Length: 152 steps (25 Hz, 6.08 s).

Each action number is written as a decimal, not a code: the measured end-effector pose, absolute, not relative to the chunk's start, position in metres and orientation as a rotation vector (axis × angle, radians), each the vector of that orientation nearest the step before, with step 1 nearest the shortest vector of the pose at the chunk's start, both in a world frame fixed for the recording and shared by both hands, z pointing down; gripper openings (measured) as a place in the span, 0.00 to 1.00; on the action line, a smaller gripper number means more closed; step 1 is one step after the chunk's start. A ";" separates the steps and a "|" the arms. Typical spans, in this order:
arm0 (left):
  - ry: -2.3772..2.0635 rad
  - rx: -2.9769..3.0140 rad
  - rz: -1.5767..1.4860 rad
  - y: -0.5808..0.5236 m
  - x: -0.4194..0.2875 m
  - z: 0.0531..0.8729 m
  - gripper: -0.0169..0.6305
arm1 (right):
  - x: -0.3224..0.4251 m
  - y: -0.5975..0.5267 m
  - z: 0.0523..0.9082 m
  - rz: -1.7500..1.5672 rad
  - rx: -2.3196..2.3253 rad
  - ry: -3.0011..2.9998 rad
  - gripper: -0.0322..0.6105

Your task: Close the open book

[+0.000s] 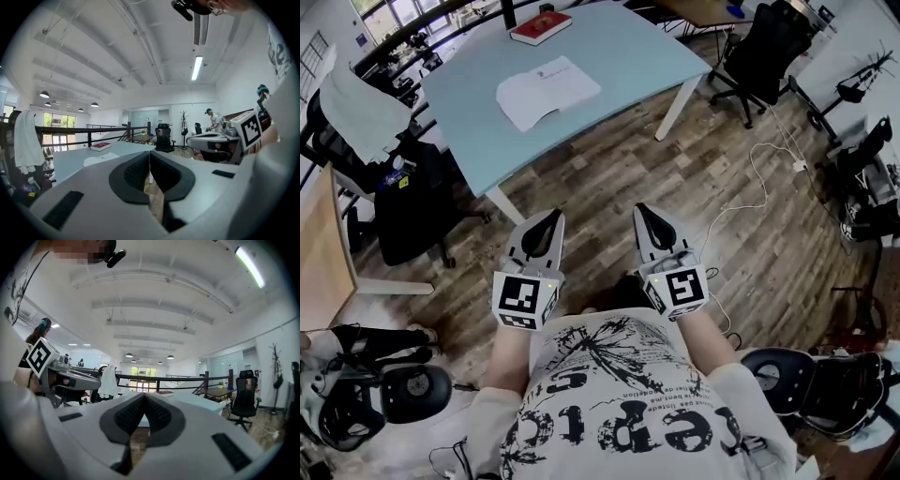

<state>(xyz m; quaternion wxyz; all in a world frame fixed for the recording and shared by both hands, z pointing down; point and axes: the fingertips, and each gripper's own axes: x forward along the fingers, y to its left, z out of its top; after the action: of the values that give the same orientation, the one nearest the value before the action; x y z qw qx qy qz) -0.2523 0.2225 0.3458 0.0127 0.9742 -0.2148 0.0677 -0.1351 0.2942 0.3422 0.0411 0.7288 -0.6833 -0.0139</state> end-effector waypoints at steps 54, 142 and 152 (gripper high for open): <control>-1.473 1.847 -0.139 -0.181 -0.046 0.571 0.18 | 0.108 -0.223 0.471 0.124 1.135 -2.603 0.07; -1.042 2.184 0.773 -0.226 0.099 0.601 0.35 | 0.214 -0.203 0.492 0.320 1.513 -2.364 0.07; -1.355 2.320 0.508 -0.247 0.065 0.482 0.08 | 0.195 -0.209 0.443 0.198 1.516 -2.474 0.07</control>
<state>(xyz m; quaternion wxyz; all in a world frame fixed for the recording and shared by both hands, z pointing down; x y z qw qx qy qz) 0.0654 -0.2474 0.4816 0.2022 0.8309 -0.4853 0.1821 0.1952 -0.2086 0.4432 0.1165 0.5178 -0.8448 0.0677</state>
